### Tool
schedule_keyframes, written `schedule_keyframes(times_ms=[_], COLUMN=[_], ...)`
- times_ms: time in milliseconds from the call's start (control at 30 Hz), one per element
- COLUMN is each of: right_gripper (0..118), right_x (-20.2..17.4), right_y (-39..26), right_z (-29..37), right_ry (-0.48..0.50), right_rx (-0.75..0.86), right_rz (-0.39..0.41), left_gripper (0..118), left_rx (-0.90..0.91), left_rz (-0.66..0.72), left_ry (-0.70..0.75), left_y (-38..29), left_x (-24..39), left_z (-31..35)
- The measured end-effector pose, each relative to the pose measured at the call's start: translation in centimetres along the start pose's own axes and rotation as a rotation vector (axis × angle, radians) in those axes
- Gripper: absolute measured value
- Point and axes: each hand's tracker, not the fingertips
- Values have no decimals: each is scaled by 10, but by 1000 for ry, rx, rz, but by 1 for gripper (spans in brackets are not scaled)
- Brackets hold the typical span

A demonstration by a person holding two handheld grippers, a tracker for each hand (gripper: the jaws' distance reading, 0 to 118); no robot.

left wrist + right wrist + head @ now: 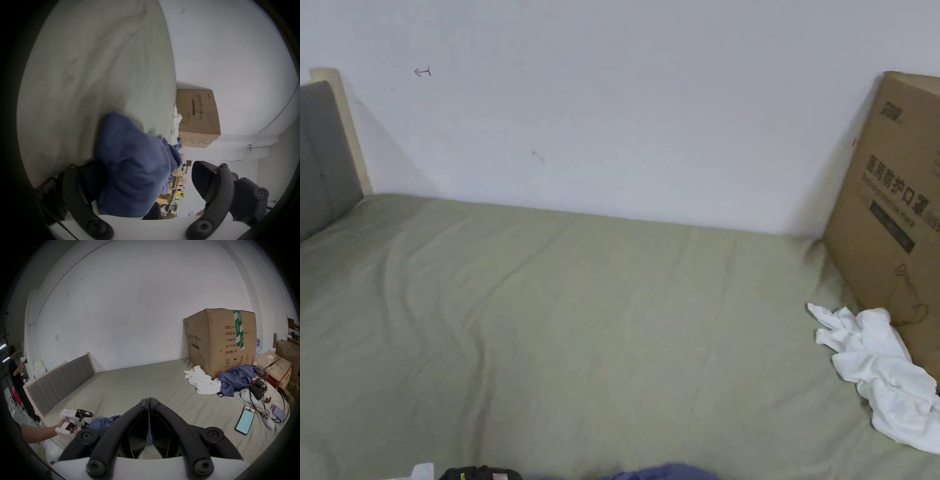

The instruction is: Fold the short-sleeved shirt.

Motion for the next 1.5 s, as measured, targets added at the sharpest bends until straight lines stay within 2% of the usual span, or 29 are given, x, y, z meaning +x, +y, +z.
schedule_keyframes(times_ms=[67,267,333,367,400,433,467,500,533,633,667,700,800,867,1000,1100,1200,1300,1333,1367,1400,1433,1500], right_gripper=[0,0,0,0,0,0,0,0,0,0,0,0,0,0,0,0,0,0,0,0,0,0,0], right_x=[5,-3,-10,-12,-14,-15,-16,-16,-16,-19,-19,-19,-17,-15,-14,-15,-12,-8,-7,-7,-5,-5,-4], right_y=[-2,-10,-11,-13,-14,-15,-16,-17,-18,-17,-17,-16,-14,-13,-15,-16,-16,-16,-16,-16,-17,-17,-18], right_z=[-1,-9,-12,-14,-17,-19,-21,-22,-23,-24,-24,-23,-21,-20,-18,-15,-12,-9,-9,-8,-7,-7,-6], right_ry=[-16,-5,8,11,12,15,20,27,30,32,33,35,29,25,27,26,29,29,28,27,26,25,21], right_rx=[-7,-37,-47,-49,-52,-56,-60,-59,-58,-66,-66,-66,-61,-55,-51,-54,-48,-44,-43,-42,-40,-41,-42], right_rz=[-20,-13,12,24,27,25,16,0,-7,-8,-4,2,5,-8,-36,-33,-28,-35,-37,-38,-38,-36,-32], left_gripper=[118,118,113,105,83,40,24,24,24,21,20,20,17,17,16,16,16,16,16,16,16,16,16], left_rx=[-28,-94,-121,-107,-91,-82,-50,-26,-40,0,27,12,14,23,61,96,144,115,127,109,49,50,42], left_rz=[-60,-217,-245,-252,-273,-308,-363,-362,-305,-310,-344,-376,-463,-479,-511,-582,-690,-603,-708,-838,-914,-928,-996], left_ry=[-30,52,81,120,162,220,334,420,258,304,351,372,449,488,550,733,852,949,959,1028,1131,1173,1068], left_y=[2,0,4,4,3,-14,-21,-23,-24,-29,-33,-72,-89,-69,-58,-53,-59,-68,-76,-89,-99,-108,-119], left_x=[3,14,14,15,16,17,17,11,10,17,23,68,95,68,76,91,124,165,177,191,200,205,209], left_z=[-10,-21,-20,-20,-20,-22,-24,-22,-20,-17,-16,-25,-23,-16,23,58,87,94,89,77,60,44,13])
